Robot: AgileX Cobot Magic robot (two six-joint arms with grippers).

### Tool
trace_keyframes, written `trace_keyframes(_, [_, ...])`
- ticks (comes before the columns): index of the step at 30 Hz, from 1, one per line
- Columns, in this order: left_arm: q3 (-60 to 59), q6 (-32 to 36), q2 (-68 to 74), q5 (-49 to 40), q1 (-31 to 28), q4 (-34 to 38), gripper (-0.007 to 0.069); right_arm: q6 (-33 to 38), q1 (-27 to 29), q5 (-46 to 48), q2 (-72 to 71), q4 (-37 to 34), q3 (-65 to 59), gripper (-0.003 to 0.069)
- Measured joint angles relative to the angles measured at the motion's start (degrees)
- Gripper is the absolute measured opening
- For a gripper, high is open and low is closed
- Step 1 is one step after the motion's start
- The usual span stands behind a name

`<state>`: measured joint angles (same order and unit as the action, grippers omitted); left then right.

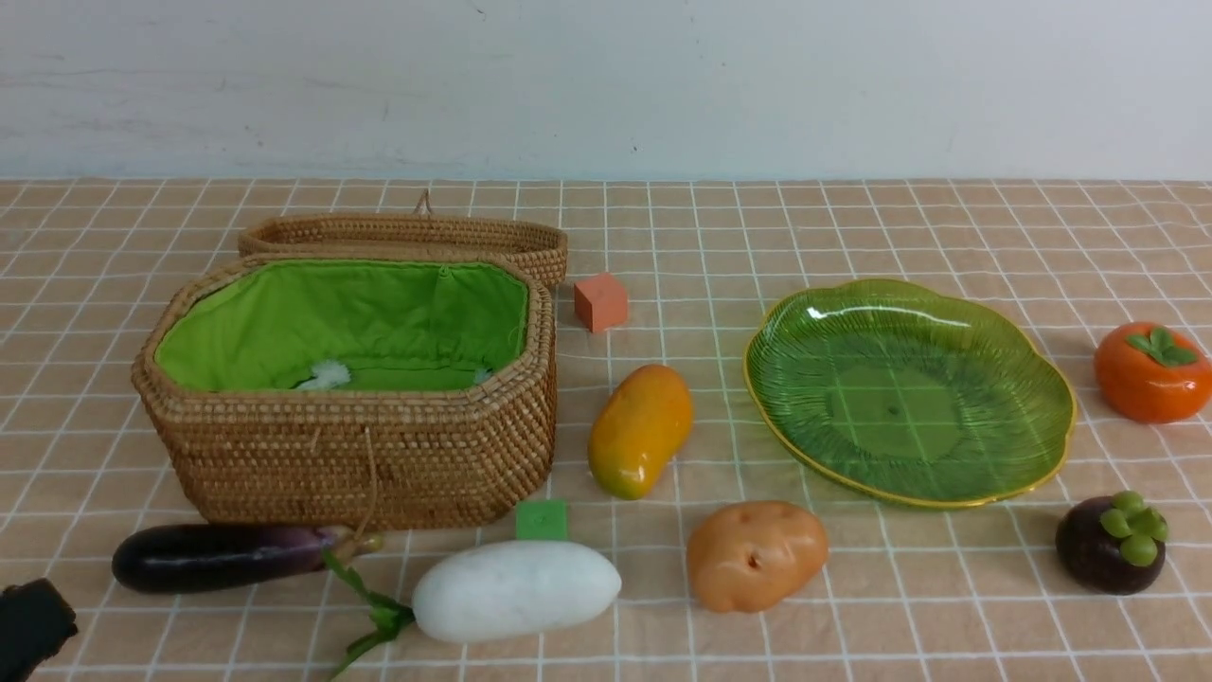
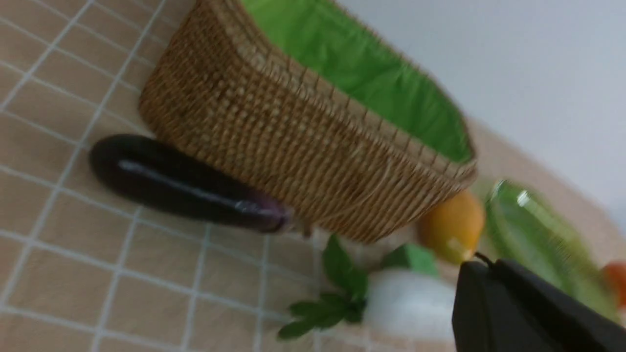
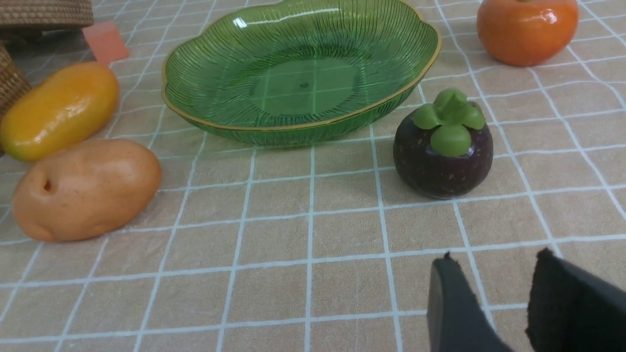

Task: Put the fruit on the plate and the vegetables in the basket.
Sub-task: Use the left arm to grab an eggplant and put it into the left basket

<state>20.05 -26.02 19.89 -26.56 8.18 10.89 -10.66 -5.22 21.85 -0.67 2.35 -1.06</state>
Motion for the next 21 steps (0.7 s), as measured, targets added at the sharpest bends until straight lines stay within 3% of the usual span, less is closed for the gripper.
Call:
trace_keyframes(4, [10.0,15.1,13.2,-17.1,0.0,0.3,-0.0013,-2.9,0.0,-2.9,0.0,-0.3,-0.3,0.0242])
trace_keyframes(10, [13.6,22.3,20.4,-21.4,0.0,4.9,-0.0013,-11.6,0.0,-10.0,0.0,-8.8,-0.4,0.0242])
trace_keyframes(14, [15.1,32.0,24.9,-23.7,0.0,9.9,-0.0013,-17.1,0.0,-17.9,0.0,-13.1,-0.3,0.0234])
trace_keyframes(16, [15.6,33.6,26.1,-24.1,0.0,11.1,-0.0013,-18.9,-0.2,-15.4,0.0,-14.2,1.0,0.0218])
trace_keyframes(18, [17.0,34.7,28.2,-24.0,0.0,13.1,-0.0013,-18.6,-2.4,-4.1,1.0,-15.0,8.2,0.0169])
trace_keyframes(21, [18.8,35.2,30.2,-24.1,0.0,13.6,-0.0013,-10.5,-6.7,8.9,5.4,-15.0,19.2,0.0109])
